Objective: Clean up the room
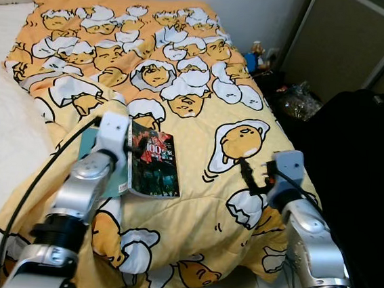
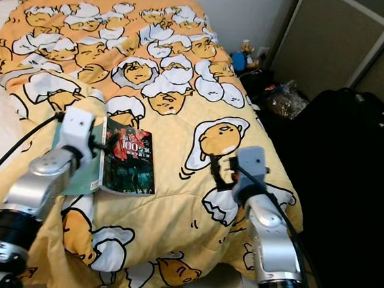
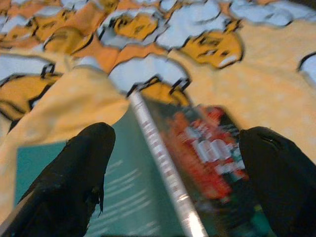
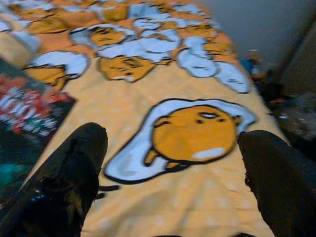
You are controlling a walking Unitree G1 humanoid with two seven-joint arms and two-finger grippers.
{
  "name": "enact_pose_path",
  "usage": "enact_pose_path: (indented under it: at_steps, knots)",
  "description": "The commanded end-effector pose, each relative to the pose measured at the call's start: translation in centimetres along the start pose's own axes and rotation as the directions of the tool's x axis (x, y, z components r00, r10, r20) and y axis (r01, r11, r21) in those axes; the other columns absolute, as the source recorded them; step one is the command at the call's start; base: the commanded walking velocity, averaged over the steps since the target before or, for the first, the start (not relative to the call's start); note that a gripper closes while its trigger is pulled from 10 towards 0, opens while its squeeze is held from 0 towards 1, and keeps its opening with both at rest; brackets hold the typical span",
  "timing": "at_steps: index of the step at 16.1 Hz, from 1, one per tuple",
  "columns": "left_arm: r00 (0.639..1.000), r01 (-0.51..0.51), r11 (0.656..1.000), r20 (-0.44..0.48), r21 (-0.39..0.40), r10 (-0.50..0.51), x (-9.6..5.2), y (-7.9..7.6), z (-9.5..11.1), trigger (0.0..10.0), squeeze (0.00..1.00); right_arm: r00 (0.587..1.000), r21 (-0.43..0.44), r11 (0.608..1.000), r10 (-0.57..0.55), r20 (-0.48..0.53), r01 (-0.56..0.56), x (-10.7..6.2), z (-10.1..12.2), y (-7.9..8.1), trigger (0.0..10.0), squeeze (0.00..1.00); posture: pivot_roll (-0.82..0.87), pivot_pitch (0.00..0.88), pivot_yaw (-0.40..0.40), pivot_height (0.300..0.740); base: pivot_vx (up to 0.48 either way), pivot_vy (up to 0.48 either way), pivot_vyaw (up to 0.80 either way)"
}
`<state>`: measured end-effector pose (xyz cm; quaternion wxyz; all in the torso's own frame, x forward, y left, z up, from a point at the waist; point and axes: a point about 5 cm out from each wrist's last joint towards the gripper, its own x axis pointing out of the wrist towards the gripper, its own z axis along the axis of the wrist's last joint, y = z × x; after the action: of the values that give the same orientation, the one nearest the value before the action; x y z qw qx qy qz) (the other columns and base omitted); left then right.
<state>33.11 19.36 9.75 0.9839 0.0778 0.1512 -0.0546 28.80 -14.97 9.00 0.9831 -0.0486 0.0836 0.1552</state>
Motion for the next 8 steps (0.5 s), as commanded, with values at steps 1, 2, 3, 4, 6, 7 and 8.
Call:
enact_pose_path:
  at_steps: [1, 2, 3, 4, 6, 7, 8]
  knots:
    - [1.0, -0.007, 1.0, -0.016, -0.016, 0.007, -0.1, 0.5, -0.5, 10.0, 1.0, 1.0, 0.005, 1.0, 0.024, -0.019, -0.024, -0.1, -0.6, 0.6, 10.0, 0.0, 0.05, 0.0, 0.009, 0.74, 0.0, 0.0, 0.0]
    - [1.0, 0.013, 0.999, -0.023, -0.048, -0.014, -0.1, 0.3, -0.7, 10.0, 0.87, 0.999, -0.001, 0.999, 0.033, -0.029, -0.033, -0.3, -0.8, 0.8, 10.0, 0.0, 0.05, 0.0, 0.014, 0.74, 0.0, 0.0, 0.0]
    - [0.999, 0.043, 0.994, -0.017, -0.104, -0.045, 0.1, 0.0, -0.3, 10.0, 0.24, 0.999, 0.012, 0.999, 0.045, -0.026, -0.045, -0.5, -0.6, 0.8, 10.0, 0.0, 0.04, 0.0, 0.019, 0.74, 0.0, 0.0, 0.0]
    - [0.998, 0.054, 0.991, -0.018, -0.119, -0.057, 0.2, -0.1, -0.2, 10.0, 0.01, 0.999, 0.015, 0.999, 0.048, -0.026, -0.047, -0.6, -0.6, 0.7, 10.0, 0.0, 0.04, 0.0, 0.025, 0.74, 0.0, 0.0, 0.0]
    - [0.995, 0.066, 0.993, -0.07, -0.096, -0.073, 0.5, 0.1, -1.0, 10.0, 0.0, 0.998, 0.016, 0.998, 0.06, -0.033, -0.06, -0.5, -0.7, 0.8, 10.0, 0.0, 0.04, 0.0, 0.025, 0.74, 0.0, 0.0, 0.0]
    - [0.994, 0.065, 0.995, -0.082, -0.071, -0.071, 0.6, 0.3, -1.1, 10.0, 0.0, 0.997, 0.014, 0.998, 0.069, -0.035, -0.068, -0.5, -0.7, 1.0, 10.0, 0.0, 0.04, 0.0, 0.026, 0.74, 0.0, 0.0, 0.0]
    - [0.993, 0.057, 0.998, -0.104, -0.027, -0.059, 1.0, 0.5, -1.3, 10.0, 0.0, 0.996, 0.011, 0.997, 0.082, -0.035, -0.082, -0.3, -0.6, 1.1, 10.0, 0.0, 0.04, 0.0, 0.032, 0.74, 0.0, 0.0, 0.0]
